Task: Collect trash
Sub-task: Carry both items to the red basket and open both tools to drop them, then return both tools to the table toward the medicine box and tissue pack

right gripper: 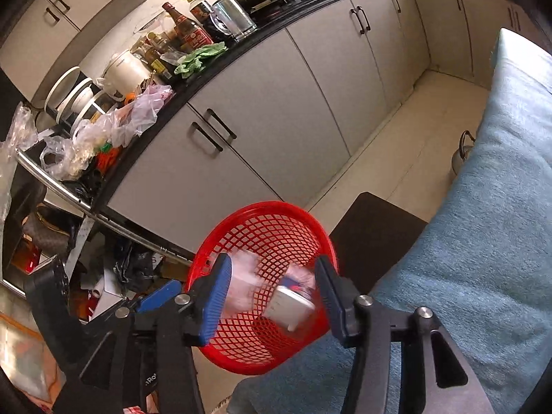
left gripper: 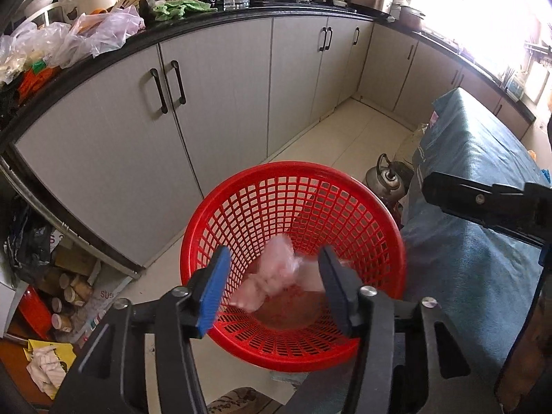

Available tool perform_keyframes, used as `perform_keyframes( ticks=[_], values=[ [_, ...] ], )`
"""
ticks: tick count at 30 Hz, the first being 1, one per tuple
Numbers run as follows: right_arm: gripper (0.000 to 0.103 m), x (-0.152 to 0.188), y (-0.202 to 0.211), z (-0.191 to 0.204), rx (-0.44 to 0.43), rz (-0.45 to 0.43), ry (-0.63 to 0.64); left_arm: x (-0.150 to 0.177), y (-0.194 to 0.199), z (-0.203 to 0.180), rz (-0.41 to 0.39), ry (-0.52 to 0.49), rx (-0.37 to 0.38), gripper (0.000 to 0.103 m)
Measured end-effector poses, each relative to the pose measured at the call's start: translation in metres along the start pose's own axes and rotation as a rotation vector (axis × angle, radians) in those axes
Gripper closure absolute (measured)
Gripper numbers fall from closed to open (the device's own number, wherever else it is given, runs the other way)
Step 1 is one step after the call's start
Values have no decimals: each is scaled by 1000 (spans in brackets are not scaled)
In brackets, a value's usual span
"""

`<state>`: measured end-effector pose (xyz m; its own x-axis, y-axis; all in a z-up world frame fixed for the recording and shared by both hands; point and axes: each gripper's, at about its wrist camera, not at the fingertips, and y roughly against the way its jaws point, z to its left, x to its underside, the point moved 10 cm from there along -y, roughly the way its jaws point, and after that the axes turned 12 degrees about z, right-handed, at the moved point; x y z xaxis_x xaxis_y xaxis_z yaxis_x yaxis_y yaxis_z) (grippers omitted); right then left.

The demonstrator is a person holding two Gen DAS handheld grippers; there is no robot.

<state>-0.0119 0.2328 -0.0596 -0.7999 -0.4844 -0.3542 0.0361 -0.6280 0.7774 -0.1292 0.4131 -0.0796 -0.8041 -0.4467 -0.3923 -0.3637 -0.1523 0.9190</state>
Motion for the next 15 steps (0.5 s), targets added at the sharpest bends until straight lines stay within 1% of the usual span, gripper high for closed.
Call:
perform_keyframes(
  ticks=[2, 9, 13, 15],
  values=[
    [44, 2, 6, -2, -2, -9, -5, 0, 2, -1, -6, -3, -9, 45],
    [40, 13, 46, -22, 26, -81, -42, 0, 18, -16, -30, -31, -38, 44],
    [39, 25, 75, -46, 52, -126, -89, -1, 34, -30, -65, -48, -29, 34],
    [38, 32, 93, -60, 63, -154, -119, -1, 42, -41, -76, -63, -19, 33]
  ],
)
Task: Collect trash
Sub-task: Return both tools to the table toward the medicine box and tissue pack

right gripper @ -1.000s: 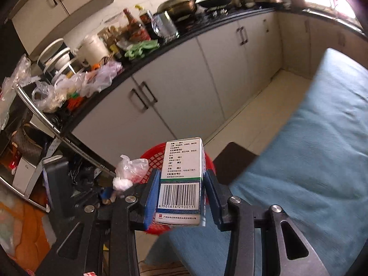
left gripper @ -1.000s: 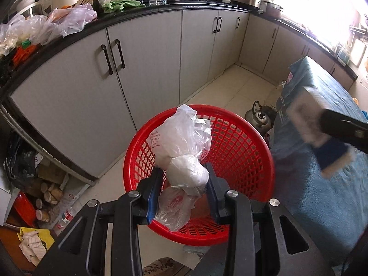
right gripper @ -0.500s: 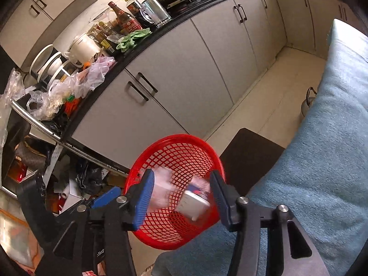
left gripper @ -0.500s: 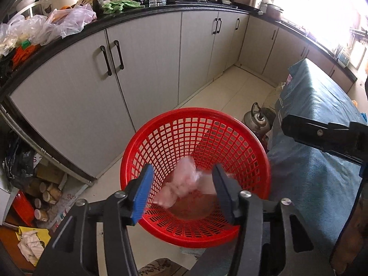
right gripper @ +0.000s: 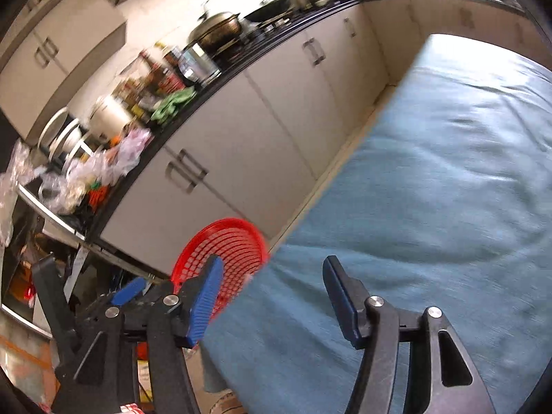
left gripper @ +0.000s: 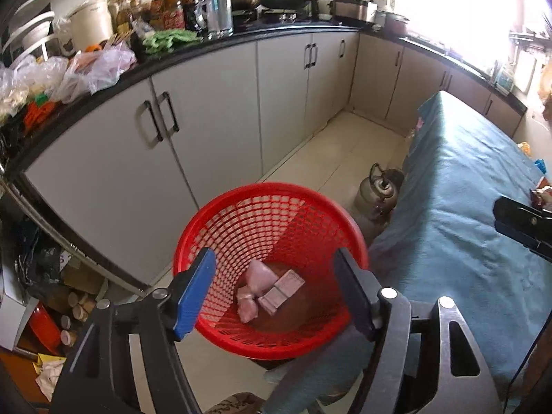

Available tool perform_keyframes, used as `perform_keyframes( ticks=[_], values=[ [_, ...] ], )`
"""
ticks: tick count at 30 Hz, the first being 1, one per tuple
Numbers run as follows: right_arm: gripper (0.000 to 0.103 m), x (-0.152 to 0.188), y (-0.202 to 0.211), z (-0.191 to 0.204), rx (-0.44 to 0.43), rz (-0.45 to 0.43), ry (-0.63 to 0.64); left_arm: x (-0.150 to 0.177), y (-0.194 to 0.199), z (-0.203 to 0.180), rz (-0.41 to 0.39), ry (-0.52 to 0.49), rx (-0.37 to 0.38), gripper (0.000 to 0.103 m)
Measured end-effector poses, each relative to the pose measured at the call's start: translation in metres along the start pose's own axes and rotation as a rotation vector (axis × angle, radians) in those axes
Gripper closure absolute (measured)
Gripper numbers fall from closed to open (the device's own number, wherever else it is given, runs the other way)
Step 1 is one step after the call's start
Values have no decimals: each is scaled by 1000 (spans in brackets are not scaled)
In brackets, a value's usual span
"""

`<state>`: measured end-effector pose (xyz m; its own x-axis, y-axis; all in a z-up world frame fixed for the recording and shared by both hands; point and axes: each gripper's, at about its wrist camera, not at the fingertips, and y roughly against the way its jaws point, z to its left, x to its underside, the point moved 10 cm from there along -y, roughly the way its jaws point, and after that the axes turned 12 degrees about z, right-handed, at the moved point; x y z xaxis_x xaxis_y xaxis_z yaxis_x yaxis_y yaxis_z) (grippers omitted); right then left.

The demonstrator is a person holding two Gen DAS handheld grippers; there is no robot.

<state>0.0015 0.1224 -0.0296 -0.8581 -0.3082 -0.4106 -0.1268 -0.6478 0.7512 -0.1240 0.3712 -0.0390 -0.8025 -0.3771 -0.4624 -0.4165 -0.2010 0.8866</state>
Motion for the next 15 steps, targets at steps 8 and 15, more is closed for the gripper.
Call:
perform_keyframes(
  ticks=[8, 15],
  values=[
    [34, 14, 81, -57, 68, -120, -62, 0, 29, -66, -23, -85, 79, 30],
    [30, 47, 162, -117, 168, -229, -122, 9, 46, -170, 6, -238, 233, 27]
  ],
)
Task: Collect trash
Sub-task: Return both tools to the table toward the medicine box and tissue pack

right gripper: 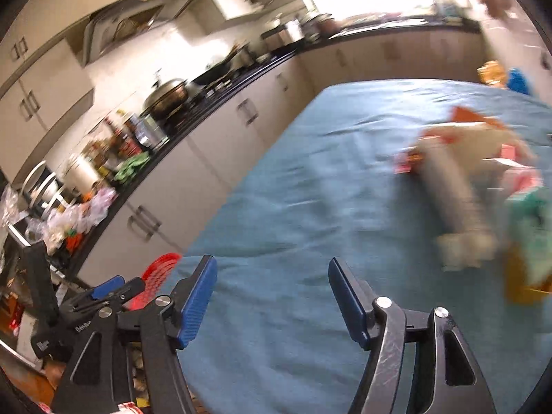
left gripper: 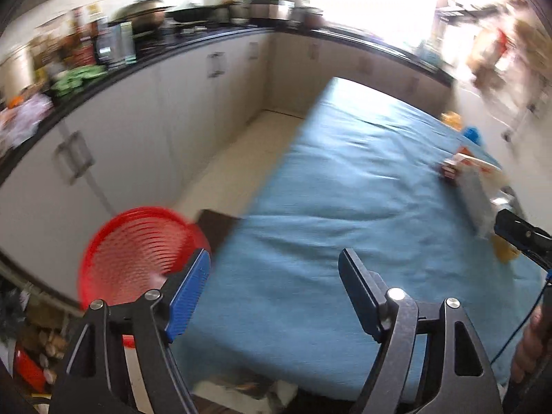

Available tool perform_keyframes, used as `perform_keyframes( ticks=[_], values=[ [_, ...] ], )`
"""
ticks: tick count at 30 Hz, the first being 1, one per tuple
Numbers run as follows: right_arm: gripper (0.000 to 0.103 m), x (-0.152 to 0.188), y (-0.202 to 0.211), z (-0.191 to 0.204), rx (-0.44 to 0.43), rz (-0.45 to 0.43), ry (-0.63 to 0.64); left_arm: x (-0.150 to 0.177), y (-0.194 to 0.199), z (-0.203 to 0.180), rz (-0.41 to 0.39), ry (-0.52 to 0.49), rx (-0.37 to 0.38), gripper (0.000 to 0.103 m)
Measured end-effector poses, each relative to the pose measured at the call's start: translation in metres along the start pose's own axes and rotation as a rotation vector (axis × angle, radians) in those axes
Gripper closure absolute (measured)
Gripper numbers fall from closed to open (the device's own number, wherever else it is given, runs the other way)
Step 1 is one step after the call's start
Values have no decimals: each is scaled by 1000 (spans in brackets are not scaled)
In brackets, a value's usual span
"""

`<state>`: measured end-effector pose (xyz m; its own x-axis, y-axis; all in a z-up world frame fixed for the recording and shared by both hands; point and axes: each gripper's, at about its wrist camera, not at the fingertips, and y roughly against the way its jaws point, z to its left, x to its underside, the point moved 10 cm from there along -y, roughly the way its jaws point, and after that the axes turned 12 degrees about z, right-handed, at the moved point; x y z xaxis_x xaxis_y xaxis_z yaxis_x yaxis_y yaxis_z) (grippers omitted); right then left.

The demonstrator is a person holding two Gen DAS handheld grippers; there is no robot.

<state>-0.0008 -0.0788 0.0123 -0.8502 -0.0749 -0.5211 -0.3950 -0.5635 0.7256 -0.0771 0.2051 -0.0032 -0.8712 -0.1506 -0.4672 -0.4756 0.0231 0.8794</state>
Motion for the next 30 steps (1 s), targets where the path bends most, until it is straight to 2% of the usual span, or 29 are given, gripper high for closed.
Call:
perform_keyframes(
  ticks=[8, 14, 17, 21, 28, 30],
  values=[
    [22, 14, 82, -113, 210, -100, -103, -28, -8, -131, 15, -152, 167, 27],
    [22, 14, 93, -175, 270, -94, -175, -46, -34, -213, 67, -213, 252, 27],
    [21, 8, 87, -188, 270, -82, -178, -51, -48, -251, 102, -242, 292, 27],
    [20, 6, 75, -198, 257, -60, -165, -60, -77, -286, 146, -268, 282, 27],
    [20, -5, 48, -198, 264, -11, -109, -66, -113, -306, 205, -270, 280, 28],
    [20, -6, 44, -198, 276, -11, -103, -62, -117, -307, 221, -267, 301, 41]
  ],
)
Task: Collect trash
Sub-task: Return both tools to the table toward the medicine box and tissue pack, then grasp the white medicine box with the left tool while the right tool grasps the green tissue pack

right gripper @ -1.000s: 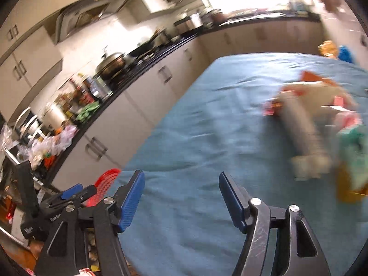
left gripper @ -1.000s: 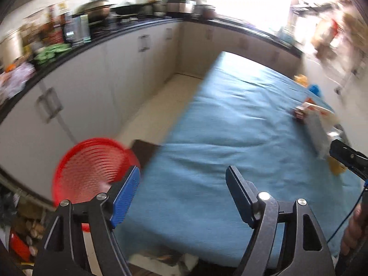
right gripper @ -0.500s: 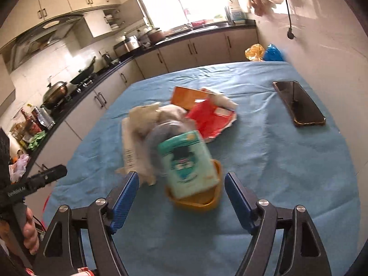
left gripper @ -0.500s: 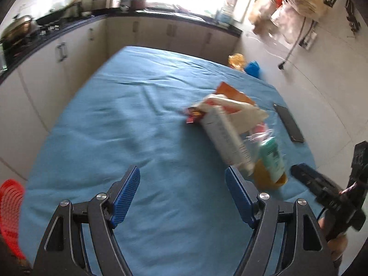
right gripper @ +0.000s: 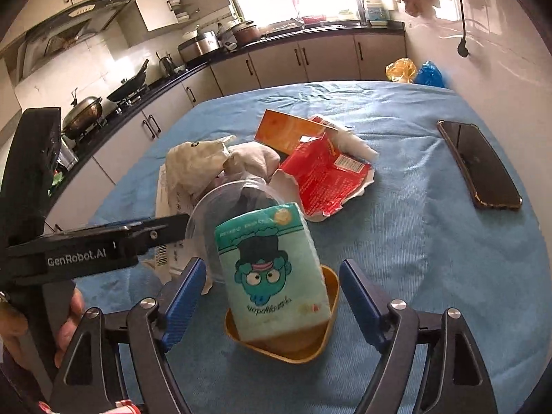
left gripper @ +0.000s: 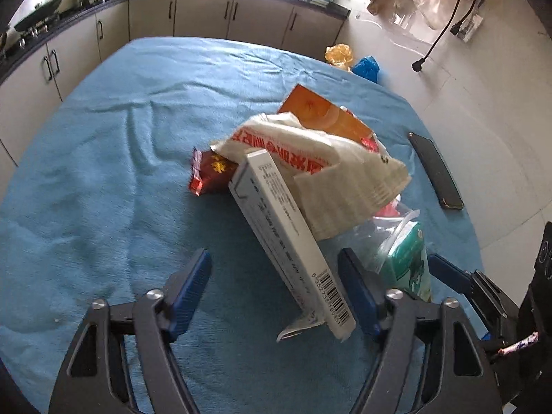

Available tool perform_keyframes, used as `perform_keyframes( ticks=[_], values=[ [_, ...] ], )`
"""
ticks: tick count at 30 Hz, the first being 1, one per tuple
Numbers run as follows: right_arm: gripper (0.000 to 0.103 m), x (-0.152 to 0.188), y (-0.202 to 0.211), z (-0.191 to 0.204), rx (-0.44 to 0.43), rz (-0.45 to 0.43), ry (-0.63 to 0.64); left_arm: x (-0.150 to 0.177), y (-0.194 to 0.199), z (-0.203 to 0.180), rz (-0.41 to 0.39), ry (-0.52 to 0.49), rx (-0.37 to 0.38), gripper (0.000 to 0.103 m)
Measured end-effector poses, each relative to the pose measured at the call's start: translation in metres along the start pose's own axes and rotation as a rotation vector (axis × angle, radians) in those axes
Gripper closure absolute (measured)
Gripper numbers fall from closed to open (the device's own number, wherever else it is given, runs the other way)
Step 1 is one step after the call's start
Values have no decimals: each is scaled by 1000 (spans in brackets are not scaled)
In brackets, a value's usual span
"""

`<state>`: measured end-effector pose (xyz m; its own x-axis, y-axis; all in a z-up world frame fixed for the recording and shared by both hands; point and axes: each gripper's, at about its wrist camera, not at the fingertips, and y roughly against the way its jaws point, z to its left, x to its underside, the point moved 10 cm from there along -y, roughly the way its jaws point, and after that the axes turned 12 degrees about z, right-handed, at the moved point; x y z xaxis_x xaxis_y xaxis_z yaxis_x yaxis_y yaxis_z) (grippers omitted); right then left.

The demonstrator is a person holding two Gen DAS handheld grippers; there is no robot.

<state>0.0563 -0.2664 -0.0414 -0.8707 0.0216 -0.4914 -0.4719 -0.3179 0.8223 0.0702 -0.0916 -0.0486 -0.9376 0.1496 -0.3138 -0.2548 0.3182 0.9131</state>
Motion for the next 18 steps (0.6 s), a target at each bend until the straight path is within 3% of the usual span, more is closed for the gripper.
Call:
perform_keyframes(
  ticks=[2, 3, 9, 18],
  values=[
    [20, 0, -2, -1, 0, -3, -2, 4, -2, 0, 12, -7, 18, 78],
    [24, 0, -3, -2, 2, -2, -4, 6, -4, 1, 22, -8, 9, 82],
    [55, 1, -1, -9, -8, -2, -41, 20, 10, 3, -14, -10, 7, 87],
    [62, 4, 21, -13, -14, -50, -91, 45, 53, 10, -87, -45, -13, 89]
  ],
)
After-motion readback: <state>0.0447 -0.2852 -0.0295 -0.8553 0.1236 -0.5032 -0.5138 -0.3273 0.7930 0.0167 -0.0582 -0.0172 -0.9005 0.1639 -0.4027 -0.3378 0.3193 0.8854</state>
